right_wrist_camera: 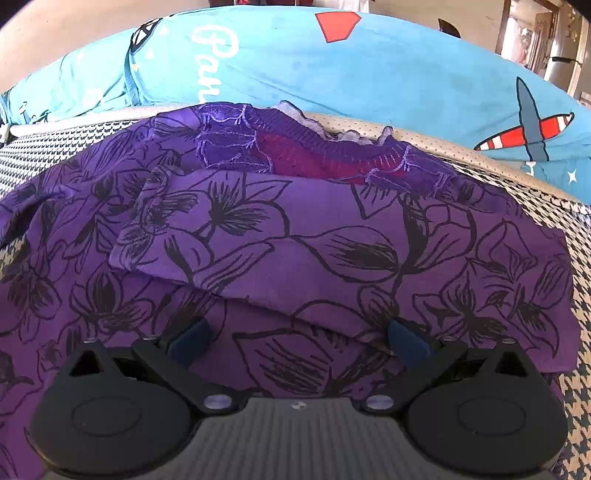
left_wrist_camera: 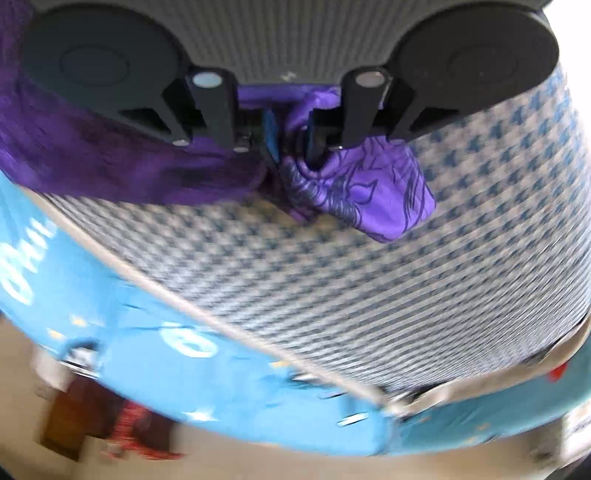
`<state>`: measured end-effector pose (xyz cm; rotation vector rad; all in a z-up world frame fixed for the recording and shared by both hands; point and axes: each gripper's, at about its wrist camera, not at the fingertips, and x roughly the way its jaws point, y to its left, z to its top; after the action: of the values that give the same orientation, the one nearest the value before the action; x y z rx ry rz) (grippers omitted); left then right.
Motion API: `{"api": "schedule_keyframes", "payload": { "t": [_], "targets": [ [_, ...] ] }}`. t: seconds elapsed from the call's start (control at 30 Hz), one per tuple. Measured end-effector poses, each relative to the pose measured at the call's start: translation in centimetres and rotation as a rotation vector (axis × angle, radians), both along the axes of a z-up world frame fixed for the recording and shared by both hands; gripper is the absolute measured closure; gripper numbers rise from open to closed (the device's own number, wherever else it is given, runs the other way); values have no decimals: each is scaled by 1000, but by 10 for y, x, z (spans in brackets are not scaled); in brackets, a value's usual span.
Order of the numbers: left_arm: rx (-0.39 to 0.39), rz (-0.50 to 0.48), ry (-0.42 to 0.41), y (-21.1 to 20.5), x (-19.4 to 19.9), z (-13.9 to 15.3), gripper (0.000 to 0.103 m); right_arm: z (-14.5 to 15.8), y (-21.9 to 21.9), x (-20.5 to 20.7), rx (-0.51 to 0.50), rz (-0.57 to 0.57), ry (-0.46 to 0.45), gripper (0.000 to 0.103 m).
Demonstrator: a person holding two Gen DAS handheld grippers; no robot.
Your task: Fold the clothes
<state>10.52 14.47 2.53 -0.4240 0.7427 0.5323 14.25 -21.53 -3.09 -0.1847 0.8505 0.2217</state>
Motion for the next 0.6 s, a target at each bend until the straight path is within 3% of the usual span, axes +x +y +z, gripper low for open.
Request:
{"api": "schedule_keyframes", "payload": {
  "t": [0.27,0.33,0.4,0.47,0.5,0.53,0.6],
  "targets": [
    [-51,-447,-98,-89,8,17,86,2,0,2,-1,-11,2,0],
    [-99,-563,-115,-102,5,19,84,2,0,2,-1,-14,3,0],
    [-138,-672,-132,-116,2,21,75,4,0,3,0,-19,1,0],
    [-121,-735,-143,-126,-3,25,50,7,-2,3,-2,-29,-9,0],
    [-103,-739,-145,-131,-7,28,43,9,-2,2,2,-31,-19,0],
    [-89,-740,-148,-135,-11,29,29,12,-3,2,8,-32,-30,0],
    [-88,-724,-162,-133,-13,32,23,17,-6,1,30,-38,-48,0]
  ]
}}
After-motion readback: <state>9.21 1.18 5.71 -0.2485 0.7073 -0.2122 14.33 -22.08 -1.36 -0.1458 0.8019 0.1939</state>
